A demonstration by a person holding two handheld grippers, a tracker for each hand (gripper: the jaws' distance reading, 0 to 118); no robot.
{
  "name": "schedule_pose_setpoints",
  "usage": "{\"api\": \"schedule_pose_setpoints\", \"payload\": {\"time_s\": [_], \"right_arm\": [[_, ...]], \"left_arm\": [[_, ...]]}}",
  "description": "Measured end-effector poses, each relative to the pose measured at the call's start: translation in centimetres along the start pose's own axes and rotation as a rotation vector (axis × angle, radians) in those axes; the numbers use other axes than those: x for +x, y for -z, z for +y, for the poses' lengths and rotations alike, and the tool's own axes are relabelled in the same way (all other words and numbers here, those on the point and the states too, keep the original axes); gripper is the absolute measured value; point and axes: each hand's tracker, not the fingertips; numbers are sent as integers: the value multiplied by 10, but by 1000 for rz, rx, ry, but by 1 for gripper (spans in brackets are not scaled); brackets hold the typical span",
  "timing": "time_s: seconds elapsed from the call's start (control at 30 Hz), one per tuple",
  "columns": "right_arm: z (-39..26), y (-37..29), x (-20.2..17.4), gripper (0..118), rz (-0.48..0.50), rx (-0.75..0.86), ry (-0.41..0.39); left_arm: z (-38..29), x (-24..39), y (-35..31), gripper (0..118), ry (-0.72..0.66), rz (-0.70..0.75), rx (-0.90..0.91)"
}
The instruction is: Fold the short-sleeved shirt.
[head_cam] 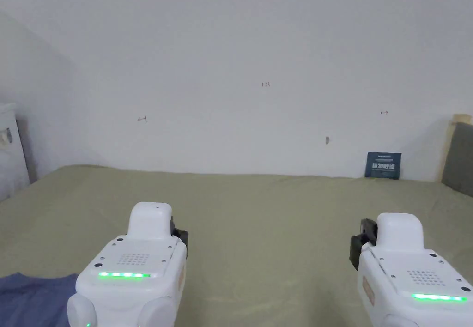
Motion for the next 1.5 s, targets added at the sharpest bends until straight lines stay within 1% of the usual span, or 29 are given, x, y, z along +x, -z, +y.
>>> {"api": "schedule_pose_setpoints", "payload": {"time_s": [0.07, 0.2, 0.33, 0.4, 0.47, 0.57, 0.7, 0.83, 0.93, 1.0, 1.1, 1.27, 1.37, 1.43, 1.5], "right_arm": [[-2, 2, 0, 1, -24, 7, -9], [-3, 2, -1, 1, -22, 3, -29], [-2, -1, -12, 1, -28, 22, -91], [-1, 0, -20, 1, -14, 13, -98], [-3, 4, -32, 1, 27, 4, -77], [-6, 14, -69, 1, 134, -24, -51], [-10, 23, -143, 1, 307, -24, -54], [-15, 22, -214, 1, 479, -40, -23], [-22, 18, -254, 1, 563, -58, -23], [-27, 17, -272, 1, 595, -62, -33], [-34, 18, -289, 1, 619, -67, -56], [-43, 25, -295, 1, 635, -93, -80], [-51, 30, -292, 1, 627, -119, -89], [-58, 32, -286, 1, 625, -140, -86], [-68, 38, -284, 1, 613, -161, -95]], "left_arm": [[-2, 0, 0, 0, 10, -2, 4], [-3, 0, 3, 0, 8, -21, -7], [-3, -4, 3, 0, -2, -16, -4], [-3, -12, 2, 0, -7, -11, -6], [-4, -27, -1, 0, -5, 22, -9], [-5, -66, -11, 0, -10, 115, -19], [-8, -138, -39, 0, -27, 290, -39], [-19, -209, -71, 0, -35, 479, -76], [-29, -249, -90, 0, -58, 581, -102], [-35, -267, -98, 0, -74, 615, -120], [-44, -283, -99, 0, -96, 631, -139], [-62, -298, -73, 0, -145, 607, -195], [-75, -306, -41, 0, -168, 556, -262], [-87, -309, -11, 0, -162, 489, -357], [-102, -315, 21, 0, -196, 425, -429]]}}
